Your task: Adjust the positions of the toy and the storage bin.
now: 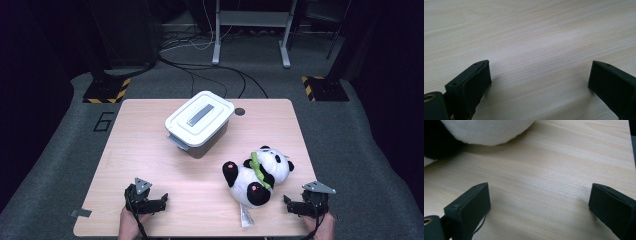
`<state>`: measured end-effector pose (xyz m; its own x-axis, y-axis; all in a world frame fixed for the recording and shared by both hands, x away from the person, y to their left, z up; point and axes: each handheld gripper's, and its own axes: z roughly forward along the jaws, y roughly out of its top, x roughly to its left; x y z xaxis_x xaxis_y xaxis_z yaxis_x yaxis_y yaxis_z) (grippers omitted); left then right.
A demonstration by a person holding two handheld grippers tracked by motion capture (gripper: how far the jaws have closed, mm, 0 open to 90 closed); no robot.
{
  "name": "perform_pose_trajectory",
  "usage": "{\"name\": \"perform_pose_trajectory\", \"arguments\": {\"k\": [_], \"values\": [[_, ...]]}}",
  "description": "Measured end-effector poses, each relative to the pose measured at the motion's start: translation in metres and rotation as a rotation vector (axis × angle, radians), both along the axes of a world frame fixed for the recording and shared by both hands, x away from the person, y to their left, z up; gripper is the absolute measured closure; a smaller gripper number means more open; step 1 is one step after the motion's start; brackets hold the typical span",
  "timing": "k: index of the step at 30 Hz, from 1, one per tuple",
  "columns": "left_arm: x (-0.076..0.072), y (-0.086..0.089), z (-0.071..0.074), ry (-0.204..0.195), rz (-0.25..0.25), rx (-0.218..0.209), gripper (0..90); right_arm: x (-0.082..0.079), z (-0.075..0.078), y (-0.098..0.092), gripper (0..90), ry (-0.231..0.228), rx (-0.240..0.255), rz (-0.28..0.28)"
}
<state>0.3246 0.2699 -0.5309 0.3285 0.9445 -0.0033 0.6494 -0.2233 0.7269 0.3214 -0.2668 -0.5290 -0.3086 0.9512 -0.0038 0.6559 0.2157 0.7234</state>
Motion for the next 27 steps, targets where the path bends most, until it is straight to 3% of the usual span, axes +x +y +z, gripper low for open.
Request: {"name": "perform_pose_trajectory", "arguments": {"k": [10, 18, 27], "values": [[0.000, -0.001, 0.000, -0.001, 0.006, -0.001, 4.1, 0.000, 0.001, 0.000, 2.8, 0.009, -0.001, -0.003], [-0.001, -0.001, 0.000, -0.002, 0.013, 0.000, 4.2, 0.000, 0.007, -0.002, 3.1, 0.021, 0.009, 0.027], [-0.001, -0.001, 0.000, -0.003, 0.013, -0.001, 4.1, -0.001, 0.050, 0.000, 4.1, -0.045, 0.053, 0.064]]}}
